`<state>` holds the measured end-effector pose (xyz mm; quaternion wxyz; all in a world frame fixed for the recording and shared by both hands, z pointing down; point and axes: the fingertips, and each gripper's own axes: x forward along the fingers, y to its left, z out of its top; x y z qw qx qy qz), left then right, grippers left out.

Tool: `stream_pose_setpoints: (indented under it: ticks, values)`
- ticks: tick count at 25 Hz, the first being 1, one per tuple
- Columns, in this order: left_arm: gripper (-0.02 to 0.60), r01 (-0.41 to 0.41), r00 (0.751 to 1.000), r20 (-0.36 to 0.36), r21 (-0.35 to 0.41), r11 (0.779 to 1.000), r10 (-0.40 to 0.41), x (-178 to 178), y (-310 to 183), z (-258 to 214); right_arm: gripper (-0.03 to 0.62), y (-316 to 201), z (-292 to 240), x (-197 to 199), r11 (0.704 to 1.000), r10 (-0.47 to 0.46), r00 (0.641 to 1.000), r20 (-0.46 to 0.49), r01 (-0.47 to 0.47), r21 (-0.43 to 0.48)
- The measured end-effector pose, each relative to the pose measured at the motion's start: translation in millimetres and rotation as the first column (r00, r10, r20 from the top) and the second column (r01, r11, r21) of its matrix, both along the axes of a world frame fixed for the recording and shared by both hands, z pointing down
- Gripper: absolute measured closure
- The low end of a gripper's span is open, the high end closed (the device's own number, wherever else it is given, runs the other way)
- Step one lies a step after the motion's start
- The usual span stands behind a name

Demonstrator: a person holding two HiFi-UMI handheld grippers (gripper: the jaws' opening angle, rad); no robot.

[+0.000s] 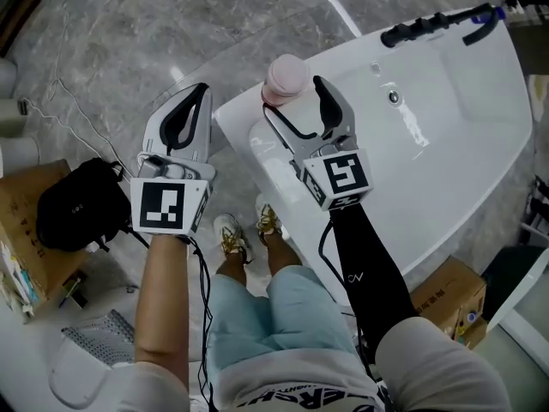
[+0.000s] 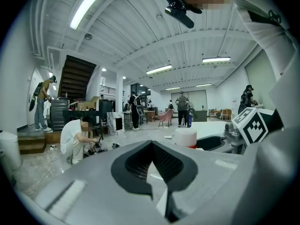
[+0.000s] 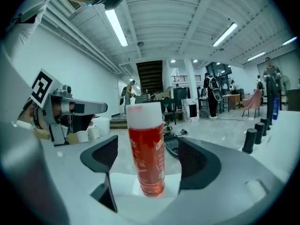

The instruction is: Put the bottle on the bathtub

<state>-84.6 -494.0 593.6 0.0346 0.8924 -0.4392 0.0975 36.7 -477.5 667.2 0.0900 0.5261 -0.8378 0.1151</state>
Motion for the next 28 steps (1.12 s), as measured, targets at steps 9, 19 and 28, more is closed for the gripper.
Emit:
stream_pose_setpoints:
  ticks: [9, 19, 28]
  values:
    - [0.581, 0.024, 0.999, 0.033, 0.003, 1.000, -0.024, 2, 16, -79, 0.163, 23, -87, 11, 1.000, 0.004, 1.000, 0.002, -0.004, 0.029]
    - [0.581, 0.028, 0.999, 0.028, 0.018, 0.999, -0.029, 14, 40, -176, 0.164, 51, -182, 31, 0.999, 0.000, 1.000, -0.027, 0.001, 0.053]
    - [0.581, 0.055, 0.998, 0.024, 0.068, 0.996, -0.057, 10, 49, -251, 0.178, 62, -254, 21, 0.994, -0.066, 0.995, -0.071, 0.072, 0.084]
